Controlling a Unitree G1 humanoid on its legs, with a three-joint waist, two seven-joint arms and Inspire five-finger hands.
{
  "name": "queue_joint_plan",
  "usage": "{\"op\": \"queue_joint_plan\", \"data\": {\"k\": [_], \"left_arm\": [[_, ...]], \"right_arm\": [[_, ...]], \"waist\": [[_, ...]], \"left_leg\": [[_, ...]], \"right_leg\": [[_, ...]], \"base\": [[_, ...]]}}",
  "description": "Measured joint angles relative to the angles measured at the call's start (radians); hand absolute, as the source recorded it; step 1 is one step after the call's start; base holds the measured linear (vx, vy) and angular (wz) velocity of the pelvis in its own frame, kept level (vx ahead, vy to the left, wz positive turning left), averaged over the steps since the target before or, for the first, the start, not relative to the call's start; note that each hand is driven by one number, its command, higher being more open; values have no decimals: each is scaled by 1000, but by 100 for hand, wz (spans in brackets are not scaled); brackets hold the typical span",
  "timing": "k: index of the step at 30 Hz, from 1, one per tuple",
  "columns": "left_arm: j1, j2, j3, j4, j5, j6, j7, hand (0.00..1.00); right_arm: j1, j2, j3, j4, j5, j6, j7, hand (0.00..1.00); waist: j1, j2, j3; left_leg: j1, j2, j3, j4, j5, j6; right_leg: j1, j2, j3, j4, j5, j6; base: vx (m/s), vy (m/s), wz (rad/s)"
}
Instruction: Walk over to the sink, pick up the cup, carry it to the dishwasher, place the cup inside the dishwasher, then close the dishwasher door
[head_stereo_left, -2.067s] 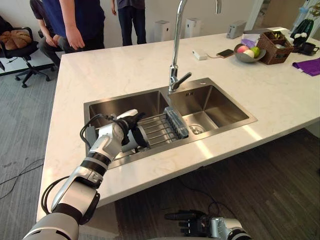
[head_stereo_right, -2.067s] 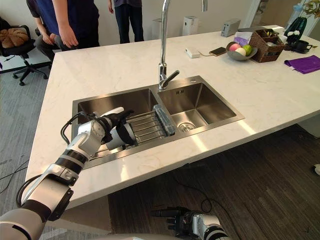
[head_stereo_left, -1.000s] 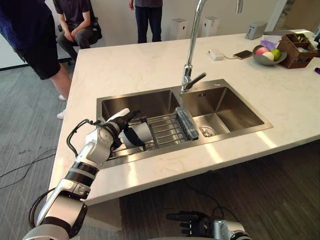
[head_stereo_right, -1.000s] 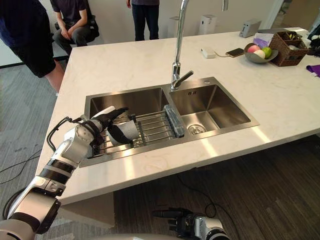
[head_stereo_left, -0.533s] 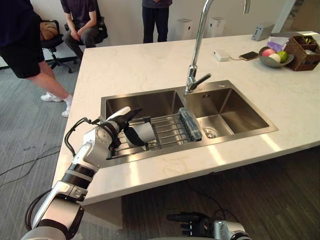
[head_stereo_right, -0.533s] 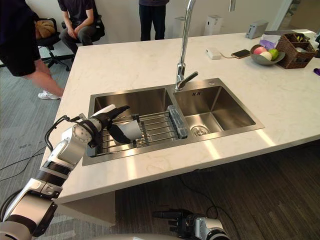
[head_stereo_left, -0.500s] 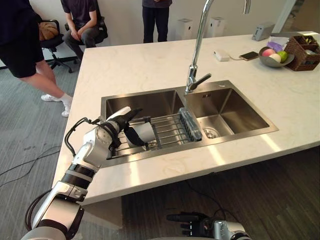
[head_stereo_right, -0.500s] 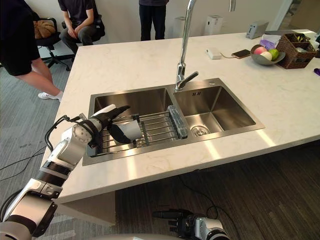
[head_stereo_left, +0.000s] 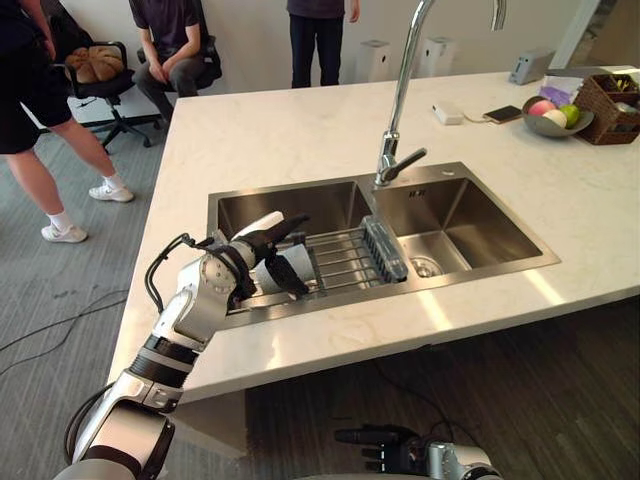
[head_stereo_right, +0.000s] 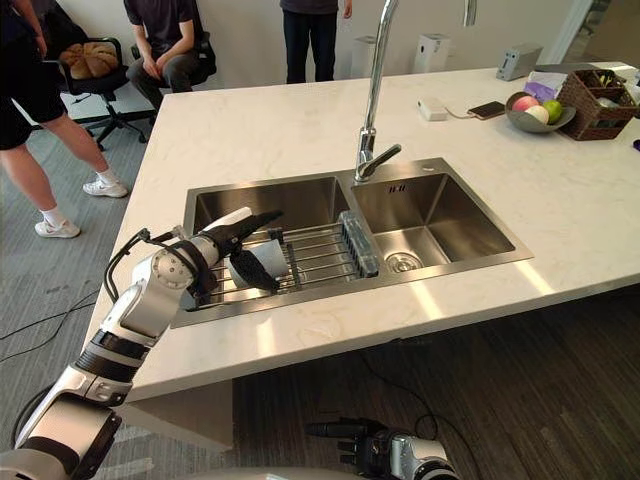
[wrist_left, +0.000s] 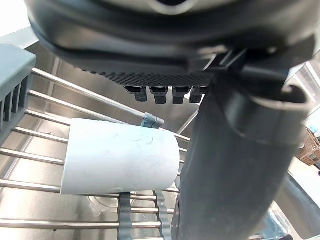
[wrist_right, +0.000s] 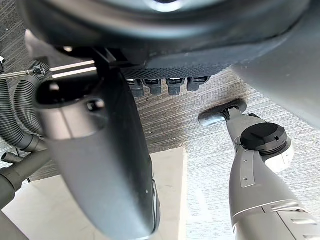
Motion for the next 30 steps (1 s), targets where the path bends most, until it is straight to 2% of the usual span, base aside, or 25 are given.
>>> {"op": "queue_joint_plan", "data": {"k": [14, 21, 30], "left_arm": [[35, 2, -6, -4, 17, 6, -30, 100], [34, -6, -12, 42, 13, 18, 35, 100], [-33, -23, -23, 152, 6, 25, 74, 100]], "right_arm": [[0, -2, 0, -1, -1, 1, -3, 100], [-4, -1, 3, 0, -4, 8, -4, 100], [-11, 3, 4, -1, -3, 24, -11, 100]], "waist": [[3, 6, -6], [-1, 7, -7], [-13, 6, -9]], "left_leg": [[9, -2, 0, -4, 0, 0], [10, -2, -2, -4, 0, 0], [12, -3, 1, -4, 0, 0]], "right_leg": [[7, 1, -7, -6, 0, 0], [17, 2, -10, -21, 5, 1], [17, 0, -8, -22, 9, 2]], "base": [[0, 0, 0], [0, 0, 0], [-13, -6, 0]]}}
